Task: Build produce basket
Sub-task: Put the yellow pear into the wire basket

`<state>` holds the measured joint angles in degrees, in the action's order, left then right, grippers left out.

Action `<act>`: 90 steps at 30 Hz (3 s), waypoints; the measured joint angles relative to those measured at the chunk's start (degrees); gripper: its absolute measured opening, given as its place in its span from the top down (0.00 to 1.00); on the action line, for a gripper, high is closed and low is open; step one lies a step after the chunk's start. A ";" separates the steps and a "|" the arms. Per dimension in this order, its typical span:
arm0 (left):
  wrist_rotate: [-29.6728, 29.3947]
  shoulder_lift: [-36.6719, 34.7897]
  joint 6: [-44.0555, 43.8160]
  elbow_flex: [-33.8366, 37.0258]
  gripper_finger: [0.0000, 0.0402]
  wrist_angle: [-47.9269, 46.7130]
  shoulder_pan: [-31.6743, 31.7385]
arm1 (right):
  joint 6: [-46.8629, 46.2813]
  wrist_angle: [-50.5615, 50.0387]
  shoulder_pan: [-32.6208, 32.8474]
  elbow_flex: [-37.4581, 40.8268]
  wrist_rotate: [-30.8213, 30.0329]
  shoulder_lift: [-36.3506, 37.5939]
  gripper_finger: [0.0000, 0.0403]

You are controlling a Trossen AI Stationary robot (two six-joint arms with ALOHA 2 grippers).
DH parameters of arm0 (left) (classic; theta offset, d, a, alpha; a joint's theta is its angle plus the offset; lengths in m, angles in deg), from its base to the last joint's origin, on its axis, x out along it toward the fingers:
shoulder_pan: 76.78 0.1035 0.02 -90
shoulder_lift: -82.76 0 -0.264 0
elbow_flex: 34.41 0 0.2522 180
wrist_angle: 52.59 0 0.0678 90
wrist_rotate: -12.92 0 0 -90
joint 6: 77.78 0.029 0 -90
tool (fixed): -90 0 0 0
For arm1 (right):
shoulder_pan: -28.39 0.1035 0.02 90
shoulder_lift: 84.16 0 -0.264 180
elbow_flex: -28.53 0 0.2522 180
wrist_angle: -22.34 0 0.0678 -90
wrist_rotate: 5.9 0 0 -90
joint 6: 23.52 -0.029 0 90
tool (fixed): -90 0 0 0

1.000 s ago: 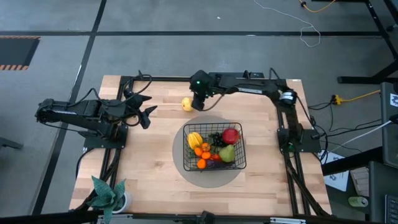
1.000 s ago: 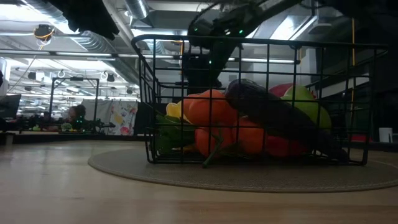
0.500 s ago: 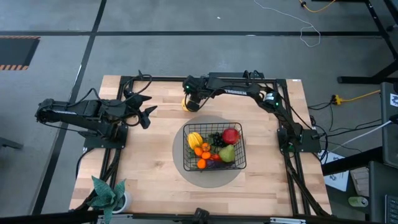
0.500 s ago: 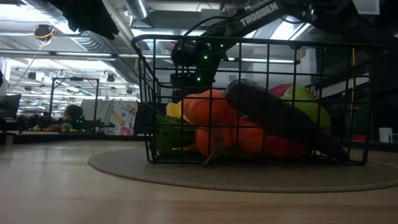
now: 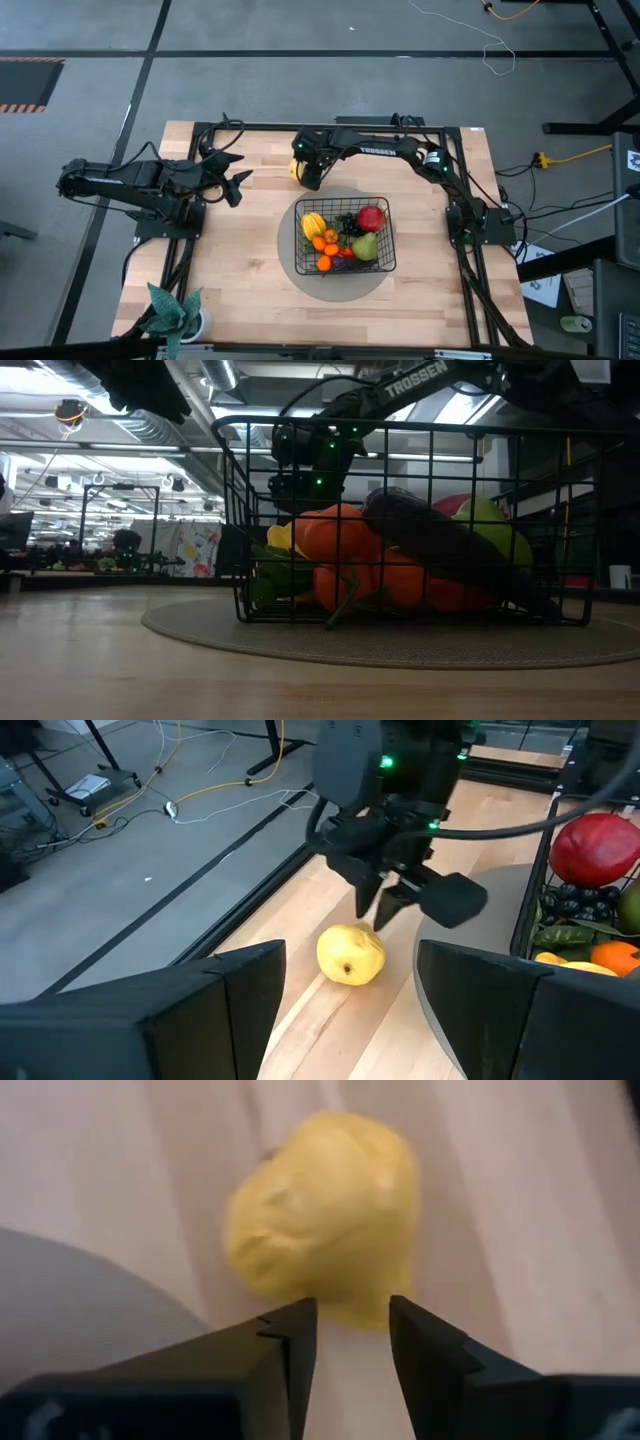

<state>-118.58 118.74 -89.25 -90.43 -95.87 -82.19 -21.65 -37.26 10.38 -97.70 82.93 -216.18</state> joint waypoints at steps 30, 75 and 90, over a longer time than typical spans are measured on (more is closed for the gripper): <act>0.02 -0.01 0.04 0.00 0.46 -0.02 0.00 | 13.63 -3.04 -1.23 0.04 2.36 0.37 0.71; 0.00 -0.02 0.07 0.00 0.46 0.13 0.02 | 13.85 3.86 0.31 0.10 -2.13 -3.82 0.41; 0.02 -0.02 0.04 0.00 0.46 0.00 0.02 | 20.90 4.58 0.54 -0.32 -2.29 -3.96 0.48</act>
<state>-118.56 118.72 -89.21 -90.43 -95.87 -82.17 -0.75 -32.69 10.92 -98.02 80.64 -220.14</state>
